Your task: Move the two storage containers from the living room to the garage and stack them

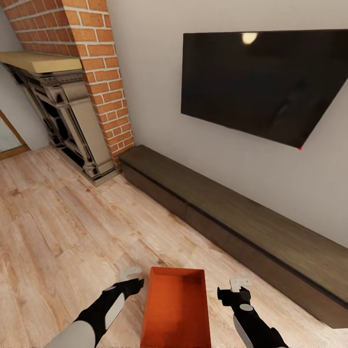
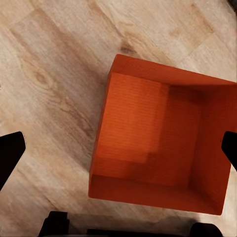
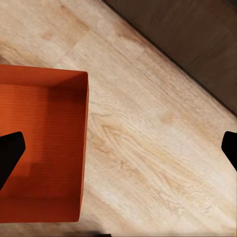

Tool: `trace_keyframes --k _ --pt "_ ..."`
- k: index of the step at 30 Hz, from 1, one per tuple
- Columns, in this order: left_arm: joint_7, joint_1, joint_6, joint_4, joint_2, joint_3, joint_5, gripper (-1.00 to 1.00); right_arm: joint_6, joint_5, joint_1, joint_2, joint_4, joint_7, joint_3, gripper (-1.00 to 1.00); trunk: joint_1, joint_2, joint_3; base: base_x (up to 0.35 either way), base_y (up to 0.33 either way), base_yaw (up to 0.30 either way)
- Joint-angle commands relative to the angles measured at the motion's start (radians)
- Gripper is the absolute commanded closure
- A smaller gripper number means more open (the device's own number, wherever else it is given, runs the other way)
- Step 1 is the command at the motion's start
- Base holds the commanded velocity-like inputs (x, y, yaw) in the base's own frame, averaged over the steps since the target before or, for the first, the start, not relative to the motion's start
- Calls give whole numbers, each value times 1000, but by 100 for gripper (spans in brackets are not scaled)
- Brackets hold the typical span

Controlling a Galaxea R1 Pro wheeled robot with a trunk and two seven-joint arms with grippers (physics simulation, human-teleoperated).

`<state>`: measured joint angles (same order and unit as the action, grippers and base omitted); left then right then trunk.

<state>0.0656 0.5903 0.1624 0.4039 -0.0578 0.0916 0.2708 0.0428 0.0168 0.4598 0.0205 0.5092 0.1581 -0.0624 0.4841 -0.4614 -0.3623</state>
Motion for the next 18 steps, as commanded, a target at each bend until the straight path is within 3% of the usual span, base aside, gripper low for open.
trace_keyframes --k 1,4,18 --pt "7 0 3 1 4 6 11 -100 5 2 0 -1 1 8 -6 -100 0 -2 -3 0 0 0" --pt "7 0 2 1 9 4 14 -100 4 2 0 -1 0 8 -6 -100 0 -2 -8 0 0 0" --pt "16 0 9 1 -6 11 11 -100 3 1 0 -1 0 8 -6 -100 54 -100 -75 0 0 0"
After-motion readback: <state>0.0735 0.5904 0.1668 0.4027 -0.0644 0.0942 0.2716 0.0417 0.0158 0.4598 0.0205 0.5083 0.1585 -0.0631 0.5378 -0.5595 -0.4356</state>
